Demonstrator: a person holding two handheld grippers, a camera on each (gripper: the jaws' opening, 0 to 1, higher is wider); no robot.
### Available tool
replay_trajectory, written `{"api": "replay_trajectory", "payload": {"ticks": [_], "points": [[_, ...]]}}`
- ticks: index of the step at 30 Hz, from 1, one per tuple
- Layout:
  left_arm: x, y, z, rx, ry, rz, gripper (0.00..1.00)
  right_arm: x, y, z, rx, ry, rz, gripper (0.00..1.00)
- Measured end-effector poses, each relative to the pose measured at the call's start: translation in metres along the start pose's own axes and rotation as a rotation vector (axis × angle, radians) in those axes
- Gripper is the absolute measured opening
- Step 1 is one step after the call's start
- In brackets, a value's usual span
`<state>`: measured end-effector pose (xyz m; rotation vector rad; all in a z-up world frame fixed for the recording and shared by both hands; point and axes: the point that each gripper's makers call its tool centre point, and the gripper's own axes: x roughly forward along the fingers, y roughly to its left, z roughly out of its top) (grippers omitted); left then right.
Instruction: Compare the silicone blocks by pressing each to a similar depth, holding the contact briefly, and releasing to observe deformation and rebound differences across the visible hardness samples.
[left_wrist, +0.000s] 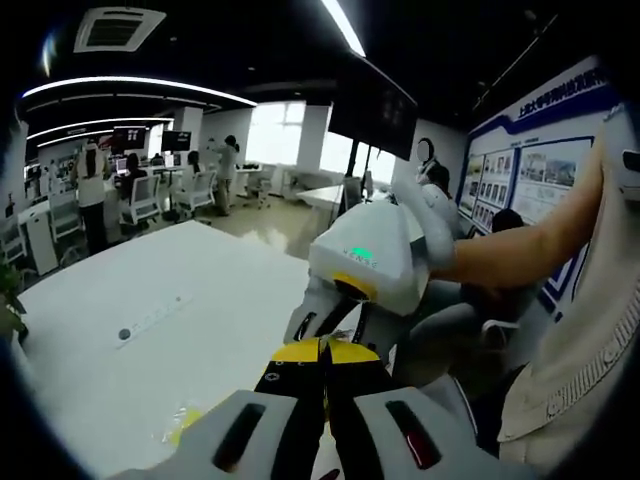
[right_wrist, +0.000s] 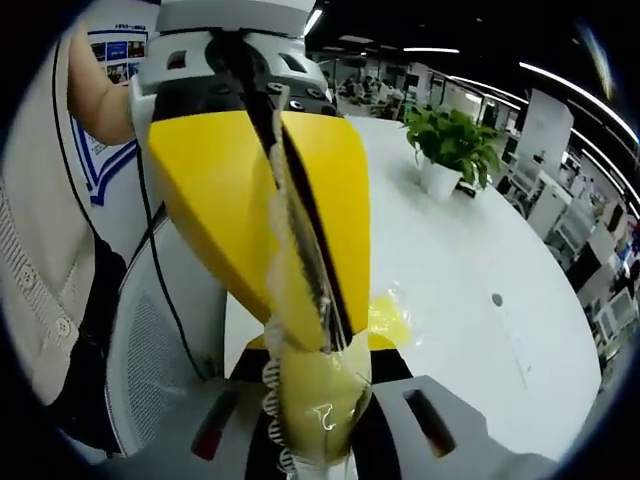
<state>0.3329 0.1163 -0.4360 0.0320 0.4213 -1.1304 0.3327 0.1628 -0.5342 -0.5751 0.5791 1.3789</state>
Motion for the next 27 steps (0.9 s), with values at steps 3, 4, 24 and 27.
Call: {"api": "replay_trajectory", "payload": {"ticks": [3, 4, 24, 27], "points": [[-0.0001, -0.0008, -0.0024, 0.007, 0.008, 0.001, 0.0, 0.0016, 0.0016, -0.001, 0.007, 0.004, 0.013, 0.12], [-0.0001, -0.0008, -0.0028, 0.008, 0.01, 0.002, 0.0, 0.0024, 0.001, -0.0011, -0.005, 0.0, 0.004, 0.12], [-0.0012, 0.0011, -0.0027, 0.024, 0.016, 0.006, 0.0, 0.0038, 0.002, -0.0002, -0.007, 0.01, 0.02, 0.12], [-0.0011, 0.0017, -0.0028, 0.023, 0.016, 0.006, 0.0, 0.0042, 0.0021, -0.0003, -0.007, 0.012, 0.025, 0.12]]}}
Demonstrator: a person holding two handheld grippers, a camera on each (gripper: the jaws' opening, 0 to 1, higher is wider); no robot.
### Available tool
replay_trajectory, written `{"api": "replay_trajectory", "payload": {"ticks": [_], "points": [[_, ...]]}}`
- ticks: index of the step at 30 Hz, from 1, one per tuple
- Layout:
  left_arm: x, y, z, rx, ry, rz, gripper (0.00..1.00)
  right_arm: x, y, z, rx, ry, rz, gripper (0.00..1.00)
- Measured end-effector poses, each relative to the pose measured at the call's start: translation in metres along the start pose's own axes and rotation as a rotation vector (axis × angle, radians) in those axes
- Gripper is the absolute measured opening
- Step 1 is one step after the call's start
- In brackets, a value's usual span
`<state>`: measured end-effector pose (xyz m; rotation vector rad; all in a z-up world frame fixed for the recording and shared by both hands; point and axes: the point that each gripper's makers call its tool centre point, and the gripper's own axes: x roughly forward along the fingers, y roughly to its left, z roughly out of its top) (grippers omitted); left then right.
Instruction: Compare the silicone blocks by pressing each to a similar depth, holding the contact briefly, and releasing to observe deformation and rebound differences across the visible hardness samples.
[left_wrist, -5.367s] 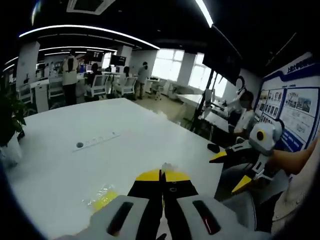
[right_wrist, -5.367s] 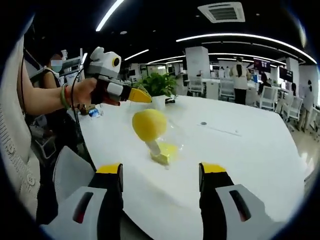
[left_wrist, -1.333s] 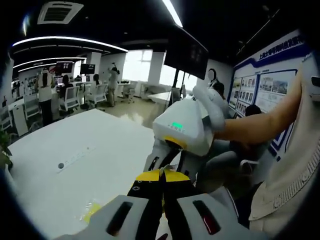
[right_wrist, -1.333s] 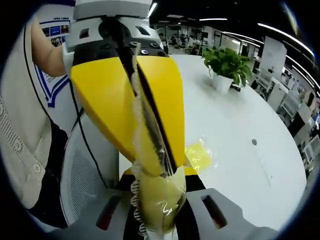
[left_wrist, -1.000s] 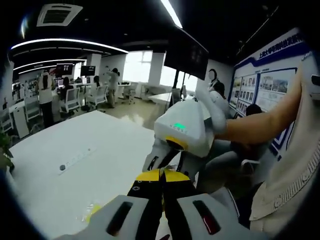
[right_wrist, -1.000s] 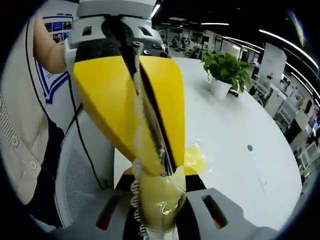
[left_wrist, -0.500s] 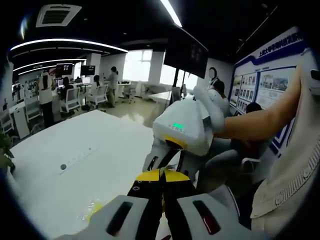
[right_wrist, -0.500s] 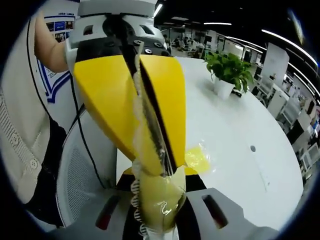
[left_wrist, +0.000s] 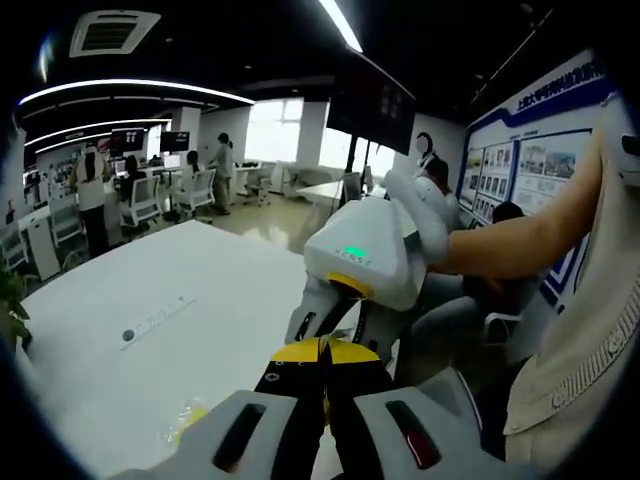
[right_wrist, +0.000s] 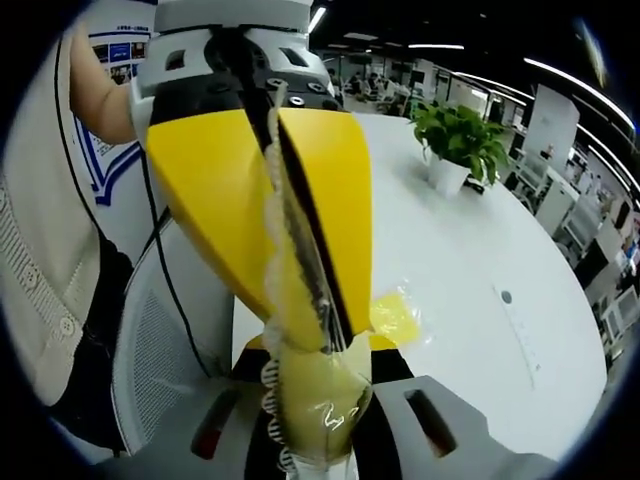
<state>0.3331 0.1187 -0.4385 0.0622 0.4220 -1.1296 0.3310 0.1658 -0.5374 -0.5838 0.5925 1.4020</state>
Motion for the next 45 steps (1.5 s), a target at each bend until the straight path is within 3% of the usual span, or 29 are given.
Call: {"api": "replay_trajectory", "payload": {"ticks": [45], "points": [[-0.005, 0.017, -0.005, -0.055, -0.038, 0.049, 0.0, 0.012, -0.009, 0.001, -0.022, 0.039, 0.034, 0.14]]}}
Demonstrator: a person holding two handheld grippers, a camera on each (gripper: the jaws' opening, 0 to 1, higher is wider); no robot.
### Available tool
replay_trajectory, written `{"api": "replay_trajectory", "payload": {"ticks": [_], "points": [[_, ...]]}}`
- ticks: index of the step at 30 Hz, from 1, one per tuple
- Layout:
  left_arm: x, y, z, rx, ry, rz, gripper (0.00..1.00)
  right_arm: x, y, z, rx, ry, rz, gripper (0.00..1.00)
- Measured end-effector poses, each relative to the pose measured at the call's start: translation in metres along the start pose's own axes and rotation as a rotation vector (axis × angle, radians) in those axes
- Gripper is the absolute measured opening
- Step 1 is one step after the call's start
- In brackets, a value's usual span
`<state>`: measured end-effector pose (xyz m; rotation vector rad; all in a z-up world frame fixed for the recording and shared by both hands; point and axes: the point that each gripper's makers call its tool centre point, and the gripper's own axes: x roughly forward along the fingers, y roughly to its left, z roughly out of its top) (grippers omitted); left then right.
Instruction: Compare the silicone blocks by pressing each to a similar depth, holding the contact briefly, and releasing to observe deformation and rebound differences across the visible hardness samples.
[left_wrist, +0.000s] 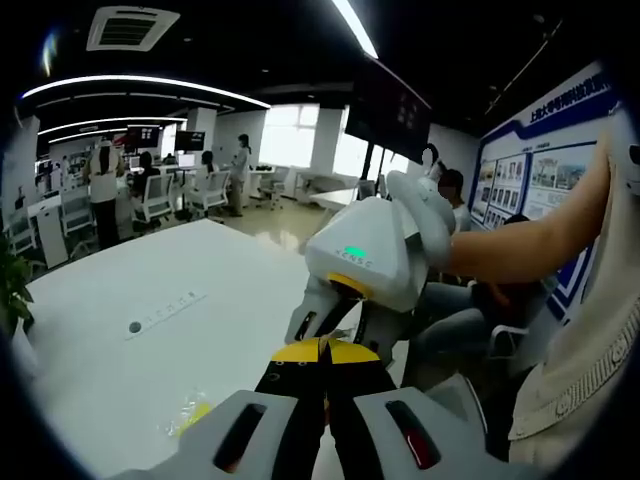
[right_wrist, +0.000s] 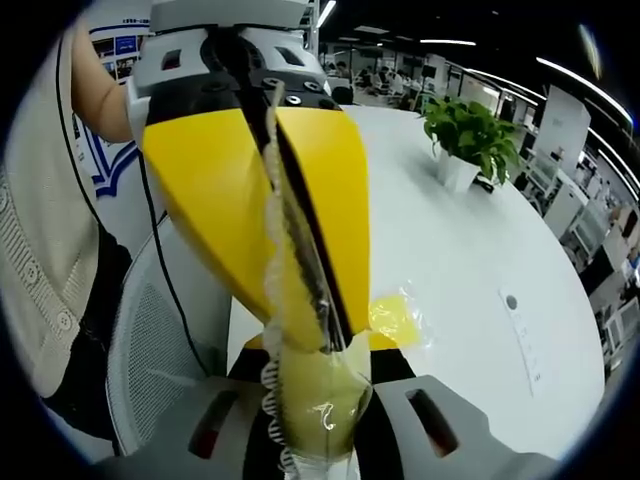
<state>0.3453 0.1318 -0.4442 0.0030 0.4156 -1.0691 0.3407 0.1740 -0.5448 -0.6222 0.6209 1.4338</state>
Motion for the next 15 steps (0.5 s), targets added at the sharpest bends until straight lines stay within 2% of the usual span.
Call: {"api": "replay_trajectory", "payload": {"ticks": [7, 15], "points": [[-0.0018, 0.0033, 0.0018, -0.03, -0.025, 0.0, 0.0, 0.0006, -0.0053, 0.0026, -0.006, 0.004, -0.028, 0.17], [-0.0015, 0.0057, 0.0005, -0.03, -0.02, 0.001, 0.0, 0.0028, -0.0069, 0.0019, -0.009, 0.005, -0.023, 0.19]]}}
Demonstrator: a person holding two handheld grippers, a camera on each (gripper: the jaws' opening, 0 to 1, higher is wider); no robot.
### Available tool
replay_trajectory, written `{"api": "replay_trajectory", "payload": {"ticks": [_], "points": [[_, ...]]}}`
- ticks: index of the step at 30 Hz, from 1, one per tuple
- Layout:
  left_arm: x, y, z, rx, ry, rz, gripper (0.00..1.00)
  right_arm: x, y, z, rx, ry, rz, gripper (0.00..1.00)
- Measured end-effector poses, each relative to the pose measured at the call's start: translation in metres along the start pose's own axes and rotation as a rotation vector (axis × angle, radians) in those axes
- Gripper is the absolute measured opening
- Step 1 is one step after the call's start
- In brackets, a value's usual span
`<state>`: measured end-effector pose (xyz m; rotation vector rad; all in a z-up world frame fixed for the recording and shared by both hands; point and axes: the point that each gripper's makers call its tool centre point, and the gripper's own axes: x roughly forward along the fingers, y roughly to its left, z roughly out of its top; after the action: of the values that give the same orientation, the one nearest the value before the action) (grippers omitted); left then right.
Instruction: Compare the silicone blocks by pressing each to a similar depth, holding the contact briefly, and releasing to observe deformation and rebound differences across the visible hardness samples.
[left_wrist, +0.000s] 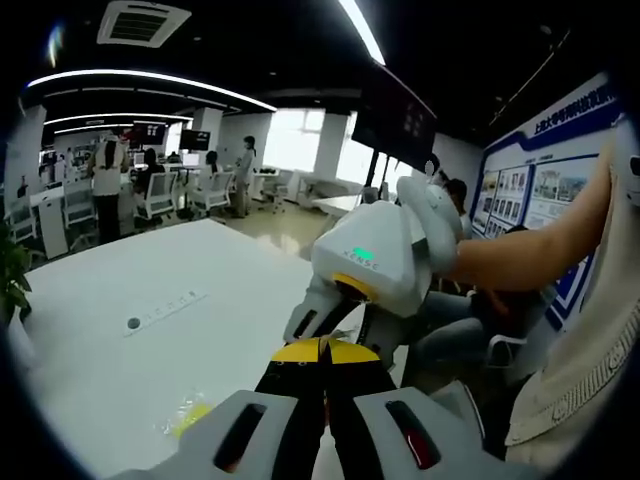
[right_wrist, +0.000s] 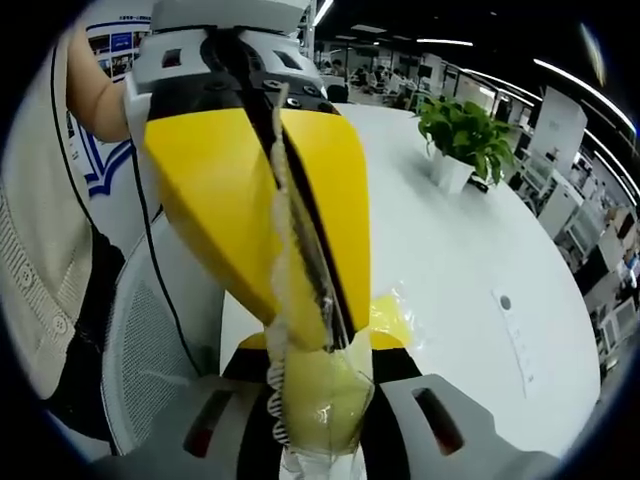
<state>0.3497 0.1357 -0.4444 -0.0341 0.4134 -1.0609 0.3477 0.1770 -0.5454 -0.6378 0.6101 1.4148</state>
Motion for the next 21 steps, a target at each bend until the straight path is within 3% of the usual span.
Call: {"api": "replay_trajectory", "payload": {"ticks": [21], "points": [[0.0037, 0.0056, -0.0027, -0.016, 0.008, 0.0, 0.0, 0.0019, -0.0057, -0.002, -0.028, -0.017, -0.016, 0.25]]}}
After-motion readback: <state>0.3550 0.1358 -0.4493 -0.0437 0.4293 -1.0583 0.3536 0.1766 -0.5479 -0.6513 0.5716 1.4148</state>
